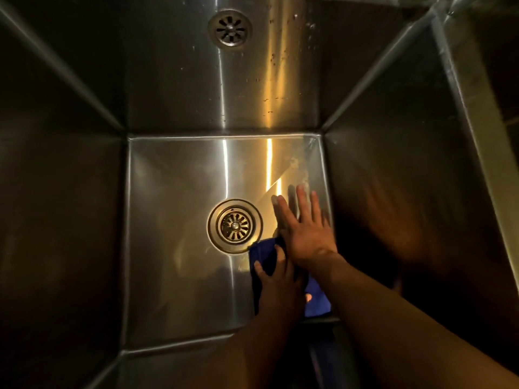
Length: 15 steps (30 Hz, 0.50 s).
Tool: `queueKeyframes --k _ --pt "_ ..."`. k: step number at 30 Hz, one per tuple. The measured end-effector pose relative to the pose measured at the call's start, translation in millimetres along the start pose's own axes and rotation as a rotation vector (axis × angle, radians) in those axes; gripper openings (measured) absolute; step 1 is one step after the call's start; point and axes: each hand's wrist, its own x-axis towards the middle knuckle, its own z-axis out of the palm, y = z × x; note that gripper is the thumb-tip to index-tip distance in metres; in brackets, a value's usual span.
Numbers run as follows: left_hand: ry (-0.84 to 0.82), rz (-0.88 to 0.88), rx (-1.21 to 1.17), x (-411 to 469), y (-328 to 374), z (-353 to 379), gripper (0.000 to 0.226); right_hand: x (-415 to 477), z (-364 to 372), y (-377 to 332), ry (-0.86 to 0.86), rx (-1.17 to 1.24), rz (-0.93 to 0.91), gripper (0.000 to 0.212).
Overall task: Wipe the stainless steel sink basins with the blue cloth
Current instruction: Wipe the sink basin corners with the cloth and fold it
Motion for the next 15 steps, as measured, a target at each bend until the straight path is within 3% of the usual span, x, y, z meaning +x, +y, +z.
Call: queueKeyframes --k 3,5,10,15 --pt "0.335 0.146 0.002 -21.3 -36.0 -4.5 0.055 -13.1 -7.4 -19.4 -0.005 0.044 0.035 0.068" --pt "0.426 0.110 0.024 -35.1 -74.2 -3.3 0.048 -23.7 -11.1 -33.8 -0.029 0.048 0.047 0.070" --pt "0.303 -0.326 -0.088 -51.4 -164.7 -13.3 0.076 -70.0 5.1 -60.9 -0.199 0.051 0.033 0.085" --pt "0.255 -0.380 -0.090 -56.4 -203.2 -0.7 0.089 -94.6 28.4 -42.1 -0.431 0.132 0.148 0.095"
